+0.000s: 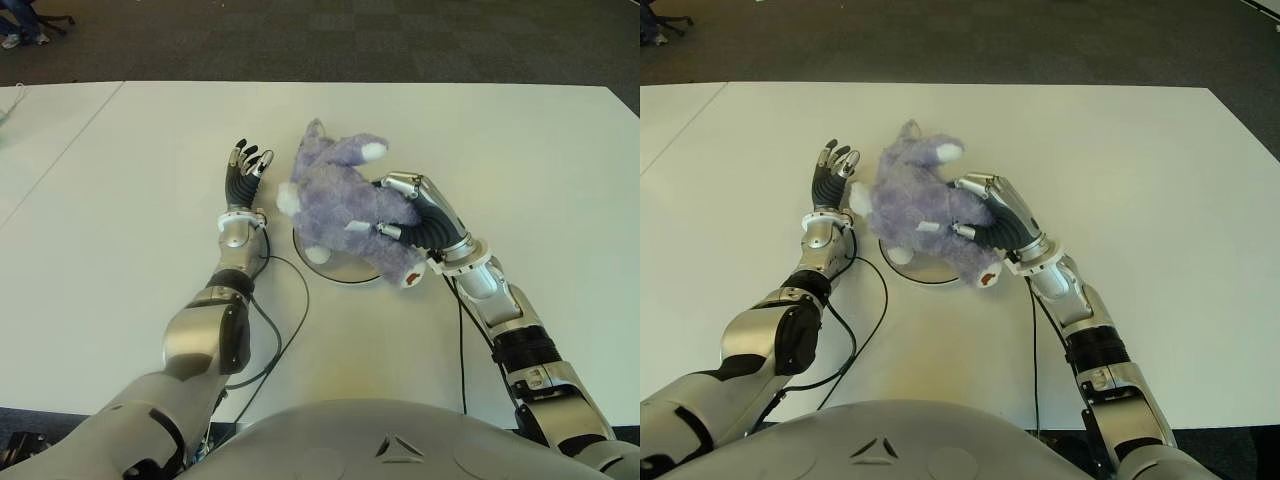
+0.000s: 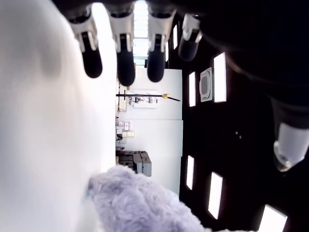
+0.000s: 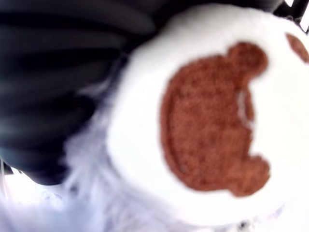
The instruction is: Put the doll into the plate.
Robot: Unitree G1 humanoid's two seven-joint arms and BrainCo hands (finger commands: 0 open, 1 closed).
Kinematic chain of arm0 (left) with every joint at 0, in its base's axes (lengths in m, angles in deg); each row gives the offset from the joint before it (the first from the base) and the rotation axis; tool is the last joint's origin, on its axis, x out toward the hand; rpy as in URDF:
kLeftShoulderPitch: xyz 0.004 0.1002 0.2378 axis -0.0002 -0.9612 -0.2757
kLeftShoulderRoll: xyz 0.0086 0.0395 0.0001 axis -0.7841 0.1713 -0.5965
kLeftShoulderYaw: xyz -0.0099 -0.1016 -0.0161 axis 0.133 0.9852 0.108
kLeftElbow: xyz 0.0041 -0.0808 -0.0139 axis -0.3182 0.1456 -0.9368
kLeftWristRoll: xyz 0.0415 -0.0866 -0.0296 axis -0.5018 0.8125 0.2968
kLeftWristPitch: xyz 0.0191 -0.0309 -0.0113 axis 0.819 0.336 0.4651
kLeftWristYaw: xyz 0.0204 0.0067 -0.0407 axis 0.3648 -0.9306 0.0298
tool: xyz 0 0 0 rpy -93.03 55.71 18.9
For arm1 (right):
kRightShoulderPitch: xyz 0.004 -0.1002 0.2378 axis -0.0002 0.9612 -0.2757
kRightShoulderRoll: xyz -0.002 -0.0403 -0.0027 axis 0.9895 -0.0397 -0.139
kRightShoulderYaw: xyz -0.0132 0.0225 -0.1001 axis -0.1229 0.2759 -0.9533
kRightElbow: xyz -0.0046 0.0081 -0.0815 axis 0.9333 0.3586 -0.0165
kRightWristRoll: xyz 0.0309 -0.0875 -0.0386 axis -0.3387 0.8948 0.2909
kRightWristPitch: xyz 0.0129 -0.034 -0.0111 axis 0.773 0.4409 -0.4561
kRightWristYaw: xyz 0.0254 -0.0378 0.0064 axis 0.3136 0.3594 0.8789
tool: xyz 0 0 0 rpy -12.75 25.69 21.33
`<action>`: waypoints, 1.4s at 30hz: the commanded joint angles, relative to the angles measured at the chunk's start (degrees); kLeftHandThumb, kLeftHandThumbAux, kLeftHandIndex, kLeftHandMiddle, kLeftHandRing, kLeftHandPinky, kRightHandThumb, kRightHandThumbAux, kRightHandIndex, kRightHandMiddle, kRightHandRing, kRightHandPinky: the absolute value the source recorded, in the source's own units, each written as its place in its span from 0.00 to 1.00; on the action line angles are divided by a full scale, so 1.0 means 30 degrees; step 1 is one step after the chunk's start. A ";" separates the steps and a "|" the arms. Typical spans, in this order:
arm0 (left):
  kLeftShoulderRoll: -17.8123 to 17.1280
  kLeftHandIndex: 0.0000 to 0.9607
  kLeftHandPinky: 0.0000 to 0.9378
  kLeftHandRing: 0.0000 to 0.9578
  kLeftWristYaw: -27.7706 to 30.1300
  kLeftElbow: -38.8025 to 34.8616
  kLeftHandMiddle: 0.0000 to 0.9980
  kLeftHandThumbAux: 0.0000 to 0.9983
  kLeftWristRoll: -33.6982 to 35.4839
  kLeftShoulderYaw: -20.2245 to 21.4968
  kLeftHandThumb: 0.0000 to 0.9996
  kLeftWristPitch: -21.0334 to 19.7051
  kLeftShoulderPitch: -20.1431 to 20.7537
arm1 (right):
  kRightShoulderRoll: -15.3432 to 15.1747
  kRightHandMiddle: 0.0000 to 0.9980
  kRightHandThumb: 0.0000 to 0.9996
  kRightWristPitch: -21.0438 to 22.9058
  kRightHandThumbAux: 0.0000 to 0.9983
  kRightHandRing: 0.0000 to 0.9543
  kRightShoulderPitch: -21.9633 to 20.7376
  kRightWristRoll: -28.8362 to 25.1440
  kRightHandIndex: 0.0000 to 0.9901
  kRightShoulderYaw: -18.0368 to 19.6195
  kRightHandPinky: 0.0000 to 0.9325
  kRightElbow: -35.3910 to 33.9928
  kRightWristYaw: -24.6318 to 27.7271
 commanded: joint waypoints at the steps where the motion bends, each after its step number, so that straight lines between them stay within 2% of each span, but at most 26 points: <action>1: 0.1147 0.11 0.19 0.18 -0.0134 0.2600 0.17 0.53 0.0177 0.0144 0.00 -0.2261 -0.3692 | 0.0082 0.88 0.70 0.1664 0.72 0.93 0.0968 0.0517 0.44 -0.0436 0.95 -0.0483 0.0910; 7: 0.1137 0.11 0.21 0.19 -0.0243 0.2600 0.18 0.53 0.0061 0.0033 0.00 -0.2287 -0.3765 | 0.0425 0.88 0.70 0.2406 0.72 0.93 0.1424 0.1261 0.44 -0.0575 0.95 -0.0626 0.0518; 11: 0.1177 0.11 0.20 0.20 -0.0397 0.2597 0.19 0.55 0.0040 -0.0002 0.00 -0.2391 -0.3702 | 0.0519 0.88 0.70 0.1778 0.72 0.92 0.2219 0.2051 0.44 -0.1181 0.94 0.1402 -0.0421; 20: 0.1145 0.11 0.21 0.20 -0.0280 0.2578 0.19 0.55 0.0102 0.0034 0.00 -0.2531 -0.3633 | 0.0483 0.88 0.70 0.1919 0.72 0.92 0.2962 0.1765 0.44 -0.1914 0.95 0.1777 -0.0137; 24: 0.1092 0.11 0.22 0.21 -0.0527 0.2599 0.19 0.55 -0.0127 -0.0171 0.00 -0.2722 -0.3651 | 0.0434 0.88 0.70 0.1951 0.72 0.92 0.2964 0.1028 0.44 -0.2093 0.94 0.1823 0.0478; 30: 0.1018 0.12 0.20 0.21 -0.0887 0.2626 0.20 0.56 -0.0469 -0.0469 0.00 -0.2687 -0.3708 | 0.0095 0.84 0.70 0.2259 0.72 0.89 0.2803 -0.1062 0.44 -0.2708 0.91 0.2249 0.2928; 38: 0.1086 0.11 0.23 0.21 -0.0982 0.2592 0.19 0.57 -0.0531 -0.0490 0.00 -0.2693 -0.3564 | -0.0066 0.80 0.68 0.2365 0.72 0.86 0.2693 -0.1704 0.43 -0.2980 0.90 0.2868 0.4066; 42: 0.1072 0.11 0.20 0.21 -0.0828 0.2588 0.19 0.56 -0.0484 -0.0431 0.00 -0.2512 -0.3640 | -0.0095 0.81 0.68 0.2638 0.73 0.88 0.2613 -0.1601 0.42 -0.3057 0.92 0.3039 0.4202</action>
